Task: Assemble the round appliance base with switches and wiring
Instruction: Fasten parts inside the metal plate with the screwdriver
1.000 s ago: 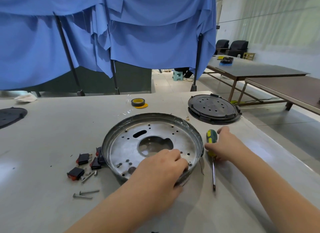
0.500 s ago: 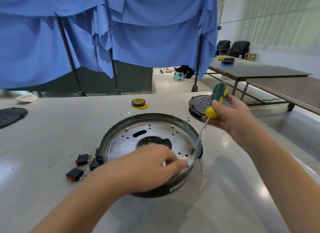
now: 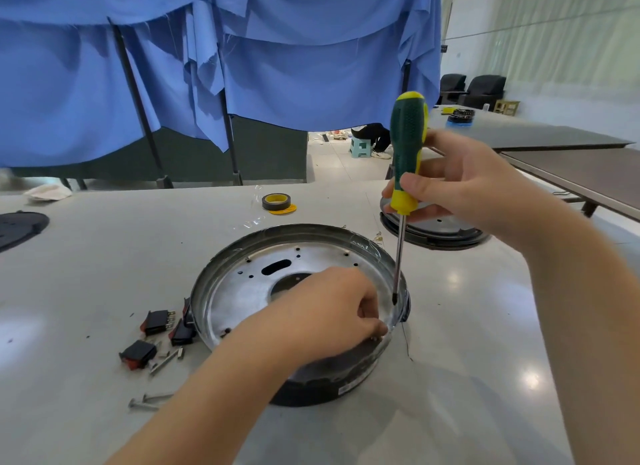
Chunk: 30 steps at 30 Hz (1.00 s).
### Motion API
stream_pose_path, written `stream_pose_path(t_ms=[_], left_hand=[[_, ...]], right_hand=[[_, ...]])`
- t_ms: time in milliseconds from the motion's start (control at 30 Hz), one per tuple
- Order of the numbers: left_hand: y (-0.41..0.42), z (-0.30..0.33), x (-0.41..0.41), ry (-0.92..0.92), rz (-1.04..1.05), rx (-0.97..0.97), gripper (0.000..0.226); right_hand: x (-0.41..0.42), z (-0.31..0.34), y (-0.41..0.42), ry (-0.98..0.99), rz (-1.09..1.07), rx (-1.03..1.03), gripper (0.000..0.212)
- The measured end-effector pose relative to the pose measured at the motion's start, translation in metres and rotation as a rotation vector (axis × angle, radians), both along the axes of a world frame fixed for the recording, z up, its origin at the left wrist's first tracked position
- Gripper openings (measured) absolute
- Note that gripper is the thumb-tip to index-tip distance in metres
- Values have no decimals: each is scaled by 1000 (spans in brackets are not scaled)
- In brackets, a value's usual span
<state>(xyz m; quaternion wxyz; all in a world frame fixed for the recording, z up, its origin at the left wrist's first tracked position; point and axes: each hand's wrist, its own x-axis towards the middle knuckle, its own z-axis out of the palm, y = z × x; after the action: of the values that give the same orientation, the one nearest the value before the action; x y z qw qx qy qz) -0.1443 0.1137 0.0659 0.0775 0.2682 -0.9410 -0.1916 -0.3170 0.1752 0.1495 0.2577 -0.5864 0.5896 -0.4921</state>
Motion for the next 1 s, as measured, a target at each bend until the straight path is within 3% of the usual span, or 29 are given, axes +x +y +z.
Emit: stream_pose_path(t_ms=[400, 600, 700, 1000], left_hand=[[-3, -3, 0, 40, -3, 128, 19], [-6, 1, 2, 41, -36, 247, 4], [-7, 3, 4, 28, -42, 285, 13], [-4, 5, 7, 33, -100, 199, 18]], right_hand=[[11, -7, 4, 43, 85, 38, 33], [11, -7, 4, 58, 83, 78, 37], [9, -6, 6, 51, 71, 89, 43], [7, -1, 12, 20, 79, 84, 59]])
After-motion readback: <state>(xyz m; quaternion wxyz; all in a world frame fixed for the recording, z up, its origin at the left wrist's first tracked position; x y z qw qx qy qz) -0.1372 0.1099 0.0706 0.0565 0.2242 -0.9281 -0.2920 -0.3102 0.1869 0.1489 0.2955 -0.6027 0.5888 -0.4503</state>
